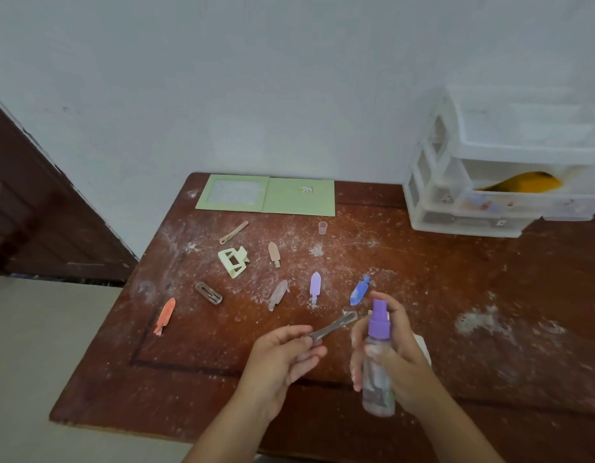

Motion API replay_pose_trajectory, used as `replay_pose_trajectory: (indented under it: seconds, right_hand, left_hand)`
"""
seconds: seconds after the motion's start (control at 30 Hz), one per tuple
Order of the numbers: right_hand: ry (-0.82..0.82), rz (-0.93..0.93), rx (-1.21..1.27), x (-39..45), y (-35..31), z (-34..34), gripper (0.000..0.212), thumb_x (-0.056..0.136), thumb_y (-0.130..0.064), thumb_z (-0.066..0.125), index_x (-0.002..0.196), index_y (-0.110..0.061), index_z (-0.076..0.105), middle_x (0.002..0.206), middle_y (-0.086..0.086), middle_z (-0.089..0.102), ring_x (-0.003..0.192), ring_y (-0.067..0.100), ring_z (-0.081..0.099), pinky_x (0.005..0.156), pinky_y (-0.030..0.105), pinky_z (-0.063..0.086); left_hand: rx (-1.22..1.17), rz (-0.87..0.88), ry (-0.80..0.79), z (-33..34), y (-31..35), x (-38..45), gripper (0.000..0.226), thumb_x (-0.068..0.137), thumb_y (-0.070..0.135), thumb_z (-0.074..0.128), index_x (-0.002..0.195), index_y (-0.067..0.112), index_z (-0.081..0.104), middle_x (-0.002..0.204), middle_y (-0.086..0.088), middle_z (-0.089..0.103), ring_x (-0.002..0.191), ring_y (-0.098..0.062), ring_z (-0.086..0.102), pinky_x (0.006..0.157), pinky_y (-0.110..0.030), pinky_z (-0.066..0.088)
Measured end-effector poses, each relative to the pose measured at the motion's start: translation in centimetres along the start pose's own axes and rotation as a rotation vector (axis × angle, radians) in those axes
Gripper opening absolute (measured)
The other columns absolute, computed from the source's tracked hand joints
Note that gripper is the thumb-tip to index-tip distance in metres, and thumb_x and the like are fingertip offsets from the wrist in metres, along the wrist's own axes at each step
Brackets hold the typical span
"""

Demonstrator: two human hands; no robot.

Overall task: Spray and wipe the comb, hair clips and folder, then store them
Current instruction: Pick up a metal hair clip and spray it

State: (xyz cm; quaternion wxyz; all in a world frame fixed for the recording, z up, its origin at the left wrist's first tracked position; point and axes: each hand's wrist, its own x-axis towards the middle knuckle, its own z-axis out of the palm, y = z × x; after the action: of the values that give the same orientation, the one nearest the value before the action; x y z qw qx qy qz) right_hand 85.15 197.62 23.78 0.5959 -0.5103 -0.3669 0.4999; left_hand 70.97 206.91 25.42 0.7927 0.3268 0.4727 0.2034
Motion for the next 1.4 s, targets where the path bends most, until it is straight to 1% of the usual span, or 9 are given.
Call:
replay_pose_trajectory:
  seconds: [0.13,0.27,0.37,0.57,0.67,0.83,0.97,1.1,1.4]
  right_hand:
    - [-0.004,-0.025,-0.278,-0.5,0.0,0.3,0.066,0.076,-0.009,0.049,0.126,-0.040,0.018,0.082,0.005,0.054,0.052,0.012,0.057,0.052,0.025,0.050]
    - [0.141,-0.056,-0.533,-0.8,-0.1,1.2,0.066,0.071,-0.012,0.055,0.101,-0.066,0.033,0.068,0.001,0.049,0.049,0.005,0.050,0.050,0.018,0.046]
    - [0.179,-0.057,-0.726,-0.9,-0.1,1.8,0.058,0.078,-0.007,0.065,0.103,-0.049,0.035,0.064,-0.006,0.045,0.055,-0.004,0.050,0.053,0.010,0.040]
    - [0.121,0.032,-0.981,-0.2,1.3,2.4,0.054,0.089,-0.011,0.048,0.135,-0.028,0.026,0.088,-0.025,0.037,0.059,-0.008,0.046,0.057,0.005,0.037]
    - [0.109,0.019,-1.043,-0.1,2.0,2.5,0.051,0.089,-0.011,0.047,0.136,-0.020,0.027,0.109,-0.008,0.050,0.063,-0.014,0.033,0.058,0.002,0.033]
    - [0.183,0.027,-1.056,0.0,2.3,2.2,0.055,0.090,-0.013,0.048,0.138,-0.023,0.025,0.117,-0.005,0.052,0.062,-0.010,0.040,0.055,0.003,0.035]
    - [0.237,0.067,-1.030,0.0,2.0,1.8,0.056,0.089,-0.017,0.051,0.137,-0.028,0.024,0.081,-0.016,0.045,0.078,-0.022,0.045,0.056,0.009,0.040]
    - [0.245,0.094,-1.072,0.0,2.0,1.5,0.054,0.090,-0.018,0.050,0.137,-0.026,0.026,0.097,-0.010,0.054,0.057,-0.002,0.051,0.055,0.005,0.039]
    - [0.196,0.092,-1.115,-0.1,2.1,2.0,0.053,0.092,-0.020,0.047,0.138,-0.026,0.023,0.108,-0.010,0.049,0.065,-0.009,0.043,0.056,0.003,0.035]
  left_hand:
    - [0.012,0.046,0.024,-0.1,0.0,-0.4,0.014,0.085,-0.007,0.052,0.086,0.003,0.062,0.060,-0.005,0.072,0.052,-0.010,0.068,0.045,-0.015,0.053]
    - [0.067,0.110,0.056,0.0,-0.3,-0.7,0.015,0.085,-0.003,0.054,0.084,0.009,0.063,0.066,-0.003,0.072,0.056,-0.008,0.069,0.048,-0.014,0.053]
    - [0.139,0.153,0.066,0.2,-0.7,-0.8,0.018,0.086,0.000,0.055,0.081,0.015,0.063,0.070,-0.002,0.071,0.058,-0.007,0.069,0.051,-0.013,0.052]
    - [0.210,0.201,0.058,0.8,-1.2,-1.1,0.019,0.086,-0.001,0.054,0.082,0.016,0.061,0.074,-0.004,0.068,0.056,-0.003,0.068,0.051,-0.011,0.051]
    - [0.226,0.208,0.055,0.9,-1.3,-1.3,0.019,0.087,0.000,0.053,0.082,0.017,0.060,0.075,-0.005,0.067,0.056,-0.001,0.067,0.051,-0.010,0.050]
    - [0.217,0.215,0.067,0.8,-1.4,-1.5,0.019,0.087,0.000,0.053,0.081,0.017,0.060,0.076,-0.007,0.067,0.055,-0.001,0.067,0.050,-0.010,0.050]
    - [0.203,0.206,0.083,0.5,-1.5,-1.4,0.019,0.087,-0.001,0.054,0.081,0.017,0.060,0.079,-0.010,0.067,0.056,-0.002,0.067,0.051,-0.010,0.051]
    - [0.190,0.192,0.101,0.2,-1.6,-1.3,0.019,0.086,0.000,0.055,0.080,0.017,0.060,0.079,-0.008,0.068,0.057,-0.005,0.068,0.052,-0.011,0.051]
    - [0.169,0.189,0.127,-0.2,-1.7,-1.3,0.017,0.086,0.001,0.055,0.080,0.015,0.061,0.080,-0.011,0.068,0.057,-0.005,0.069,0.050,-0.011,0.051]
